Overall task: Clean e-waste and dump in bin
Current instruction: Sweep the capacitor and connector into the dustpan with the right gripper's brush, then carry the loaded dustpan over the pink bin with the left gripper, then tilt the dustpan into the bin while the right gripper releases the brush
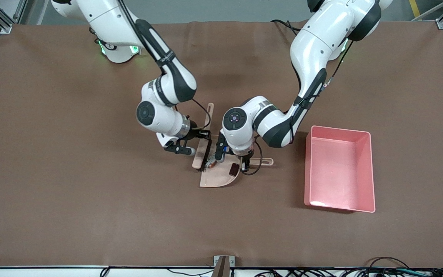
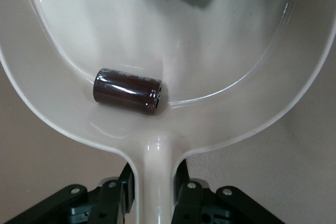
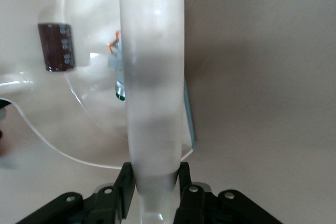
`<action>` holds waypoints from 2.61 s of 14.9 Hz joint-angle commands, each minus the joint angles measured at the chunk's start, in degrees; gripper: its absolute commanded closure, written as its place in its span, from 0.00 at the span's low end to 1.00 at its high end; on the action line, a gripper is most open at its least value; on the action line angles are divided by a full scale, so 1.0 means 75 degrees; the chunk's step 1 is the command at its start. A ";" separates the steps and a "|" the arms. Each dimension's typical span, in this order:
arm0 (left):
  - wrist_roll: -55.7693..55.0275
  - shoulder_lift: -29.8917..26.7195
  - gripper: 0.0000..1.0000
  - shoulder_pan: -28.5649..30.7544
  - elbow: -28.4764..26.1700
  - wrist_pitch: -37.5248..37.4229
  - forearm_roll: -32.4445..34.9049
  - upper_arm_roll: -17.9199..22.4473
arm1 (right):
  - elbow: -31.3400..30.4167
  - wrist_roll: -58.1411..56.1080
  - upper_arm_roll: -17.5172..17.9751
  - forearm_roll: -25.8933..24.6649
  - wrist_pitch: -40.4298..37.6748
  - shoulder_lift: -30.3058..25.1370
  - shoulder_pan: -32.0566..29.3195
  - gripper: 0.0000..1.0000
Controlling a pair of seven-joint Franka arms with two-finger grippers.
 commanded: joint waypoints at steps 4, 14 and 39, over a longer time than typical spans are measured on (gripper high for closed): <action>0.0012 0.0024 0.94 0.0040 0.0229 -0.0103 0.0038 0.0044 | 0.0426 -0.0882 0.0040 -0.0574 -0.1967 -0.0585 -0.1538 0.99; -0.0118 -0.1637 1.00 0.0624 0.0369 -0.1319 -0.0945 -0.0096 | 0.0052 -0.1476 -0.0335 -0.4434 -0.2168 -0.0996 -0.2909 0.98; 0.5546 -0.5649 1.00 0.5501 -0.4717 0.0237 0.0702 -0.0167 | -0.2644 -0.3425 -0.0324 -0.4422 0.0551 -0.1476 -0.4798 0.83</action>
